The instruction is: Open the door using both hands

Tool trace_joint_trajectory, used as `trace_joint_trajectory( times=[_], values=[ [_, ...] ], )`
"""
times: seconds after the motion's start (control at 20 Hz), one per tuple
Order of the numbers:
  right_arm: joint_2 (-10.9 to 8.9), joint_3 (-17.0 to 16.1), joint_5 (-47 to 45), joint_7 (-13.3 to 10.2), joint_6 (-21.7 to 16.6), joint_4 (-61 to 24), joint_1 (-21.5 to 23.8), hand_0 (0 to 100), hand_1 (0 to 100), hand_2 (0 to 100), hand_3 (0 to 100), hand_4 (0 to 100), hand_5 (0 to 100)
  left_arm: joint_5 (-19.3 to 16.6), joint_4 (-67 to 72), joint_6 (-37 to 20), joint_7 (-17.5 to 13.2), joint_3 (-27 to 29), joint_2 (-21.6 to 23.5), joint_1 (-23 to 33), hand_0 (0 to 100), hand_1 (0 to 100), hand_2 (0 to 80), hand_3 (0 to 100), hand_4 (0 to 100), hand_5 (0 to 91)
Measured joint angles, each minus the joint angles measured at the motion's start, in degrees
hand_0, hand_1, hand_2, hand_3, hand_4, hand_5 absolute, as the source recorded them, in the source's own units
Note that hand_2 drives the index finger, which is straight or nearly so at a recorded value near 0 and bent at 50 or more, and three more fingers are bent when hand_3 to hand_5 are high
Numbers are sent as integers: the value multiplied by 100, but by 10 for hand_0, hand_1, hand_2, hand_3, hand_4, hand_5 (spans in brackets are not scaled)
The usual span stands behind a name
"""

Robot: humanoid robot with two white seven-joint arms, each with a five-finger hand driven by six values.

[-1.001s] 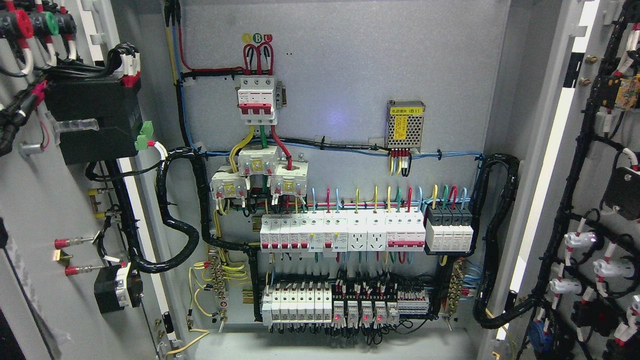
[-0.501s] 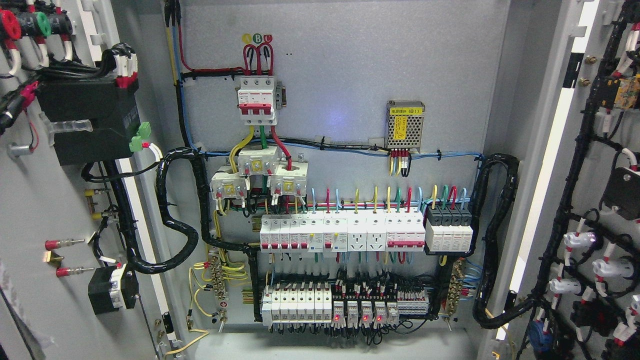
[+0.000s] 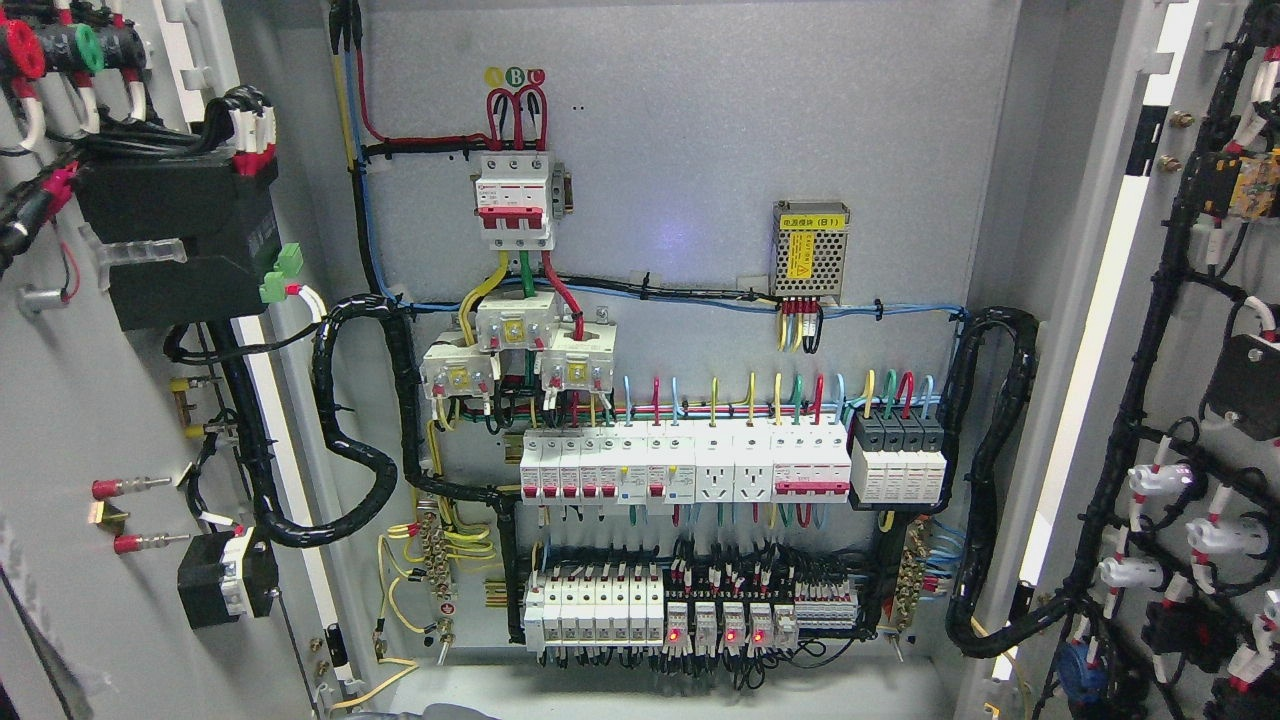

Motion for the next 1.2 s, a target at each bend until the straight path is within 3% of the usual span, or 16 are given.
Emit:
trace_joint_trajectory(
  times=[0.15, 0.4, 0.55, 0.85, 1.05, 1.2],
  values=[
    [-254, -284, 17, -182, 0, -223, 291, 191, 0, 0, 0, 0, 0, 4, -600, -36, 2, -93, 152, 259, 0, 0, 0, 0, 0, 0],
    [-601, -748, 30, -1286, -123, -746, 860, 191, 0, 0, 0, 0, 0, 6, -1725, -46, 6, -221, 411, 751, 0, 0, 0, 0, 0, 0],
    [-748, -989, 30, -1693, -440, -1096, 1182, 191, 0, 0, 0, 0, 0, 6, -2431, -47, 6, -279, 556, 1001, 0, 0, 0, 0, 0, 0],
    [-999, -1406, 31, -1829, -820, -1761, 1749, 191, 0, 0, 0, 0, 0, 7, -3658, -322, 8, -352, 791, 1263, 0, 0, 0, 0, 0, 0],
    [-1201, -1582, 34, -1849, -1620, -2064, 2070, 191, 0, 0, 0, 0, 0, 9, -4363, -405, 10, -384, 891, 1294, 0, 0, 0, 0, 0, 0],
    [-1360, -1683, 89, -1872, -2006, -2228, 2262, 191, 0, 0, 0, 0, 0, 12, -4811, -426, 24, -406, 946, 1261, 0, 0, 0, 0, 0, 0]
  ],
)
